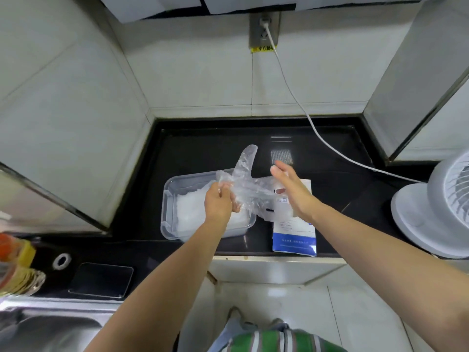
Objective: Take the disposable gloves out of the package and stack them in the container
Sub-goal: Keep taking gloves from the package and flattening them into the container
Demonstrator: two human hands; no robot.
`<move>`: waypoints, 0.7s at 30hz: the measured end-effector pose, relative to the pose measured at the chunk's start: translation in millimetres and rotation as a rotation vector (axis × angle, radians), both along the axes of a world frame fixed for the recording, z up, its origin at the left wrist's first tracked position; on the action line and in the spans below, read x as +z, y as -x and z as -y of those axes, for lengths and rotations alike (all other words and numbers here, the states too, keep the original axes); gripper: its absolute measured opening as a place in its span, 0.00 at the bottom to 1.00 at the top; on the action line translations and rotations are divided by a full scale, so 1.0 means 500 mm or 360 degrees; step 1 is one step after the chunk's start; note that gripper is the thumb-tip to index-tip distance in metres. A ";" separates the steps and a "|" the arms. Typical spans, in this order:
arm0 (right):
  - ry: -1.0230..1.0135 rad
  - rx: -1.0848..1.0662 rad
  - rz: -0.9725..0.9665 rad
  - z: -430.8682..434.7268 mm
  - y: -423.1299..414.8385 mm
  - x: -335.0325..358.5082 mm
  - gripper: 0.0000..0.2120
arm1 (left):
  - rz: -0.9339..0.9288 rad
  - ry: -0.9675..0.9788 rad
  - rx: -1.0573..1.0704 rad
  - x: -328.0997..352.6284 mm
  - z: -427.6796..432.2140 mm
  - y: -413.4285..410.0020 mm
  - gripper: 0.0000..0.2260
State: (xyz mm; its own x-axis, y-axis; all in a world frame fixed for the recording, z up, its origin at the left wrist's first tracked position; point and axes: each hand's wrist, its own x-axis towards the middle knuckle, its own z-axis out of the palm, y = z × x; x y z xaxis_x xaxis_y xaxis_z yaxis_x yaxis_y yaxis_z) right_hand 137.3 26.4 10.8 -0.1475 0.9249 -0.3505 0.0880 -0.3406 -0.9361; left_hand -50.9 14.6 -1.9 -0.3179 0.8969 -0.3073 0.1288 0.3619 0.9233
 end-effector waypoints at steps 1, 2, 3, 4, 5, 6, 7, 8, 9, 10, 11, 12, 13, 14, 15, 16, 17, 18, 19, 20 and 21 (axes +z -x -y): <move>0.0024 0.0103 0.0106 -0.001 0.009 -0.005 0.37 | -0.0050 -0.0008 -0.0005 0.001 0.003 0.008 0.10; 0.0020 0.0190 0.0226 -0.002 0.021 -0.010 0.37 | -0.0119 -0.0003 -0.0006 0.002 0.005 0.019 0.10; -0.0006 0.0246 0.0308 -0.002 0.032 -0.013 0.34 | -0.0171 0.0000 -0.0013 0.005 0.010 0.029 0.09; -0.0068 0.0276 0.0350 -0.001 0.043 -0.013 0.29 | -0.0212 -0.0035 -0.0027 0.006 0.010 0.037 0.08; -0.0126 0.0268 0.0338 -0.005 0.054 -0.017 0.23 | -0.0178 -0.0066 -0.0042 0.008 0.012 0.045 0.07; -0.0194 0.0237 0.0324 -0.007 0.069 -0.019 0.14 | -0.0224 -0.0072 -0.0090 0.006 0.010 0.057 0.06; -0.0221 0.0158 0.0298 -0.008 0.082 -0.017 0.07 | -0.0254 -0.0008 -0.0124 0.012 0.011 0.067 0.06; -0.0229 0.0070 0.0263 -0.010 0.090 -0.013 0.07 | -0.0337 0.0055 -0.0122 0.010 0.011 0.081 0.07; -0.0218 -0.0023 0.0230 -0.016 0.099 -0.010 0.09 | -0.0308 0.0081 -0.0050 0.007 0.012 0.098 0.08; -0.0201 -0.0117 0.0174 -0.023 0.105 -0.010 0.09 | -0.0263 0.0066 -0.0029 0.006 0.013 0.112 0.10; -0.0184 -0.0194 0.0154 -0.030 0.112 -0.007 0.09 | -0.0195 0.0028 0.0011 0.001 0.018 0.131 0.10; -0.0173 -0.0254 0.0132 -0.037 0.116 -0.008 0.09 | -0.0177 0.0023 0.0051 0.000 0.019 0.145 0.09; -0.0163 -0.0287 0.0141 -0.042 0.121 -0.005 0.09 | -0.0212 0.0044 0.0075 -0.004 0.021 0.158 0.09; -0.0153 -0.0306 0.0140 -0.047 0.126 -0.003 0.08 | -0.0230 0.0057 0.0093 -0.004 0.020 0.169 0.10; -0.0147 -0.0285 0.0151 -0.051 0.133 -0.002 0.08 | -0.0217 0.0085 0.0125 -0.002 0.019 0.177 0.11; -0.0146 -0.0238 0.0152 -0.053 0.139 -0.004 0.09 | -0.0177 0.0117 0.0140 0.005 0.018 0.182 0.13; -0.0133 -0.0176 0.0158 -0.054 0.145 -0.003 0.09 | -0.0112 0.0150 0.0125 0.011 0.015 0.186 0.14; -0.0106 -0.0123 0.0159 -0.054 0.152 -0.002 0.09 | -0.0041 0.0179 0.0077 0.019 0.012 0.186 0.17; -0.0080 -0.0073 0.0178 -0.054 0.157 0.000 0.09 | 0.0010 0.0195 -0.0012 0.027 0.010 0.184 0.20; -0.0067 -0.0036 0.0215 -0.056 0.163 -0.004 0.09 | 0.0016 0.0208 -0.0123 0.029 0.008 0.182 0.26; -0.0065 -0.0008 0.0266 -0.059 0.167 -0.005 0.10 | -0.0002 0.0233 -0.0245 0.029 0.005 0.179 0.30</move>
